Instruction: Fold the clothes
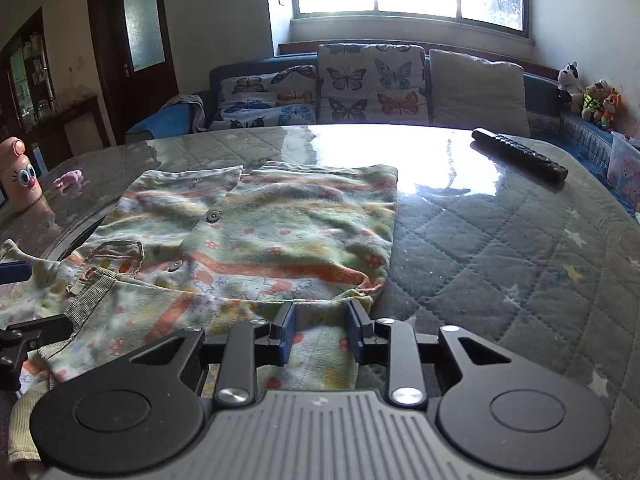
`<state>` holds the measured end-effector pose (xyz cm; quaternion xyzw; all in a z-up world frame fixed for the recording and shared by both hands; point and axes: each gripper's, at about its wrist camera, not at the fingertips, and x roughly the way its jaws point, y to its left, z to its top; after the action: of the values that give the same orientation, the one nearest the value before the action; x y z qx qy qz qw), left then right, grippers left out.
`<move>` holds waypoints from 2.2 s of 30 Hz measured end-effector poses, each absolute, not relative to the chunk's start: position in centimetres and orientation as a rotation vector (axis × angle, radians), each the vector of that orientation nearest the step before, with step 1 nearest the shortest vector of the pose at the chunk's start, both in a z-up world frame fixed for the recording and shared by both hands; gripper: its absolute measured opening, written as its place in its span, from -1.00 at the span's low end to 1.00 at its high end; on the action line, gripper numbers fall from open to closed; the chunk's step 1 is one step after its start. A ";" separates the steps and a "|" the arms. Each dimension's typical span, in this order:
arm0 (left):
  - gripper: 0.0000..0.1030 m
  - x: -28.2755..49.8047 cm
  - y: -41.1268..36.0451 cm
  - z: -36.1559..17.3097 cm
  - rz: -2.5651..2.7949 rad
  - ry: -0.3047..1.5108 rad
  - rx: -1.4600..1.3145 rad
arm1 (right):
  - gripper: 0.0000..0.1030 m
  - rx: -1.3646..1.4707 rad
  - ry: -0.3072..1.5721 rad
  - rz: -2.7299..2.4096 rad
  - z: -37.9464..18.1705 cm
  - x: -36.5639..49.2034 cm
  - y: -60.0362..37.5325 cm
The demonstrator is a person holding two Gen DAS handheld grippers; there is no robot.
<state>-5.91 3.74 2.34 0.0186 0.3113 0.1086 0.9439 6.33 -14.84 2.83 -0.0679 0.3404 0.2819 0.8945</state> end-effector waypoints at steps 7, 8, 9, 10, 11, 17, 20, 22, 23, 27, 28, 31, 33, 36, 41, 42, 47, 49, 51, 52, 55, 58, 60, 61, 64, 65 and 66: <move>1.00 -6.6 4.3 1.7 0.239 0.653 0.045 | -0.28 -0.169 0.692 0.641 3.8 3.7 -14.2; 1.00 -6.8 4.4 1.7 0.241 0.654 0.044 | -0.27 -0.176 0.691 0.657 3.8 3.2 -13.9; 1.00 -7.0 4.5 1.7 0.243 0.653 0.045 | -0.25 -0.185 0.690 0.673 3.8 2.7 -13.6; 1.00 -7.1 4.5 1.8 0.245 0.654 0.046 | -0.23 -0.193 0.688 0.689 3.8 2.2 -13.2; 1.00 -7.3 4.6 1.8 0.247 0.655 0.046 | -0.20 -0.201 0.683 0.704 3.9 1.7 -12.8; 1.00 -8.7 5.0 2.2 0.259 0.645 0.043 | -0.14 -0.226 0.660 0.783 4.2 -0.3 -10.1; 1.00 -9.6 5.8 2.6 0.279 0.636 0.029 | -0.14 -0.259 0.665 0.804 3.7 -1.1 -9.2; 1.00 -10.4 6.7 2.9 0.301 0.631 0.012 | -0.14 -0.284 0.662 0.811 3.4 -1.7 -8.9; 1.00 -10.8 7.1 3.0 0.314 0.630 0.004 | -0.13 -0.296 0.661 0.814 3.3 -2.0 -8.7; 1.00 -12.2 9.1 3.3 0.381 0.625 -0.023 | -0.10 -0.314 0.641 0.827 3.6 -2.6 -8.4; 1.00 -12.6 9.7 3.3 0.400 0.623 -0.030 | -0.10 -0.312 0.640 0.831 3.7 -2.6 -8.3; 1.00 -13.8 11.3 3.4 0.459 0.617 -0.055 | -0.09 -0.310 0.645 0.844 3.5 -2.6 -7.6; 1.00 -14.7 12.6 3.3 0.503 0.618 -0.073 | -0.07 -0.321 0.645 0.847 3.1 -2.8 -7.3; 1.00 -15.8 14.6 3.3 0.569 0.615 -0.110 | -0.04 -0.314 0.644 0.852 3.2 -2.9 -7.4; 0.98 -17.6 18.3 3.3 0.686 0.605 -0.179 | 0.00 -0.316 0.653 0.856 3.2 -3.0 -7.4; 0.98 -17.9 19.0 3.3 0.707 0.604 -0.191 | 0.00 -0.316 0.652 0.856 3.2 -3.0 -7.4; 0.79 -18.6 22.4 3.1 0.794 0.604 -0.255 | 0.02 -0.323 0.649 0.857 3.4 -3.2 -7.4; 0.67 -18.8 23.6 2.8 0.815 0.611 -0.290 | 0.02 -0.322 0.652 0.855 3.4 -3.2 -7.4; 0.54 -19.0 24.6 2.5 0.821 0.617 -0.329 | 0.02 -0.315 0.656 0.853 3.4 -3.2 -7.4; 0.46 -19.2 24.9 2.4 0.822 0.617 -0.341 | 0.02 -0.312 0.657 0.852 3.4 -3.2 -7.5; 0.32 -19.4 25.0 2.5 0.821 0.609 -0.337 | 0.02 -0.309 0.660 0.851 3.4 -3.2 -7.5; 0.11 -19.2 24.6 2.5 0.798 0.607 -0.316 | 0.02 -0.309 0.661 0.853 3.5 -3.2 -7.4; 0.02 -18.9 24.4 2.4 0.786 0.606 -0.300 | 0.02 -0.303 0.661 0.852 3.6 -3.3 -7.4; -0.08 -18.9 24.3 2.4 0.778 0.603 -0.299 | 0.02 -0.299 0.661 0.853 3.6 -3.3 -7.5; -0.42 -18.8 24.2 2.5 0.747 0.591 -0.313 | 0.02 -0.292 0.658 0.854 3.8 -3.4 -7.7; -0.54 -18.8 24.1 2.5 0.735 0.588 -0.320 | 0.02 -0.290 0.656 0.854 3.9 -3.5 -7.8; -0.62 -18.7 24.0 2.6 0.724 0.584 -0.327 | 0.02 -0.287 0.654 0.853 3.9 -3.5 -7.9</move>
<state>-18.73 24.04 2.58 -0.1571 0.2803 0.3475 0.8809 -3.55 -7.85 3.93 -0.1364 0.3106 0.4048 0.8491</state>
